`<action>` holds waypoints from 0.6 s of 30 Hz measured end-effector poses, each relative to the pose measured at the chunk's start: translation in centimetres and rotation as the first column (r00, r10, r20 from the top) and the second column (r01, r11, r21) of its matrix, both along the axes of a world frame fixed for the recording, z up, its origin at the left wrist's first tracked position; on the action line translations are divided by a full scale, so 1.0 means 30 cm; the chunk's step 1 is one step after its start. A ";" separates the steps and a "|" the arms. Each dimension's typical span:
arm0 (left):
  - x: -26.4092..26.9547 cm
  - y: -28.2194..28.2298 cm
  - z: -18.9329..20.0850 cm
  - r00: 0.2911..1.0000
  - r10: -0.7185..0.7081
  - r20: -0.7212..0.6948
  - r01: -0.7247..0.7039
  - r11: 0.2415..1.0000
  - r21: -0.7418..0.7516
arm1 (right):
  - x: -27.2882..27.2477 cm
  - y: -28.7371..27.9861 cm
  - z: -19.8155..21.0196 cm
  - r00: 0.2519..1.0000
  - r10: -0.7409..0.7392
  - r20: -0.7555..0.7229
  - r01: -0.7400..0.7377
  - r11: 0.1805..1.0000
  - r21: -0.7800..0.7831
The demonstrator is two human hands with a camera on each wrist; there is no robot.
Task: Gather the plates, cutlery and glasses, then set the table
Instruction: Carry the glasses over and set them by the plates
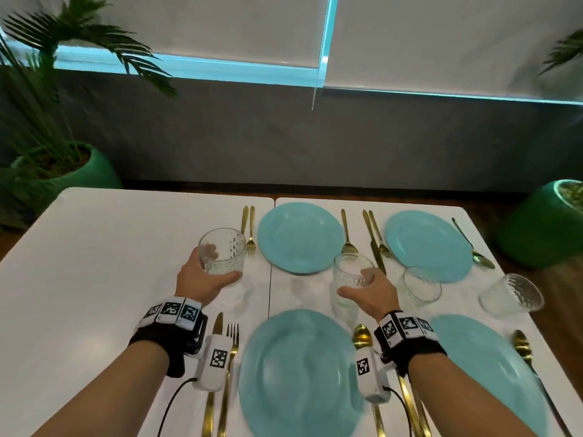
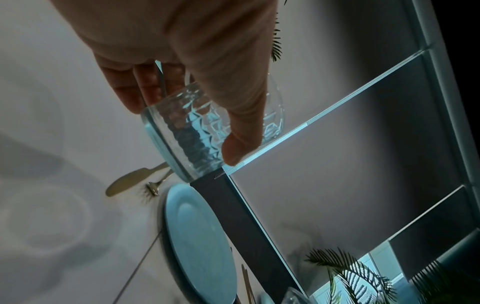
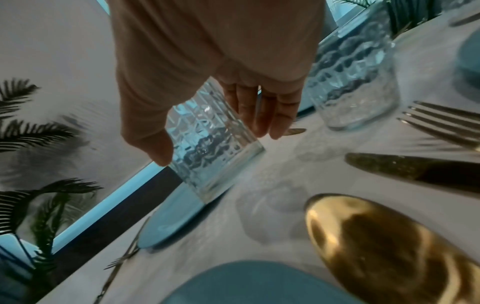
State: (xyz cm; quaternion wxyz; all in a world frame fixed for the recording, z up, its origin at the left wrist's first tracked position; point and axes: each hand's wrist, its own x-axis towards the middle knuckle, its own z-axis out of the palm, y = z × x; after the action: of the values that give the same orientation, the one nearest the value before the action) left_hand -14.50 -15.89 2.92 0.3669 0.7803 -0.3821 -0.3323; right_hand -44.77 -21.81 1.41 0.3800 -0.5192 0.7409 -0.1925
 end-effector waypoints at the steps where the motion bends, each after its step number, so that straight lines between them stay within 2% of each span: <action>1: -0.021 -0.004 -0.001 1.000 -0.002 0.001 0.002 1.000 0.003 | -0.015 -0.001 -0.017 1.000 -0.009 -0.009 0.009 1.000 -0.003; 10: -0.109 -0.023 -0.018 1.000 -0.004 0.020 0.003 1.000 0.031 | -0.040 0.009 -0.106 0.998 -0.062 0.013 0.062 0.997 -0.036; 18: -0.119 -0.019 -0.026 1.000 -0.010 0.017 0.009 0.999 0.045 | -0.037 0.025 -0.120 0.997 -0.080 0.014 0.080 0.996 -0.031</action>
State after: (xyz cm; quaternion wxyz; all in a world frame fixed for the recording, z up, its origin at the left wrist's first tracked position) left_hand -18.06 -16.46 2.15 0.3444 0.7895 -0.3814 -0.3357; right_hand -45.89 -21.07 -2.20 0.3683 -0.4939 0.7555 -0.2226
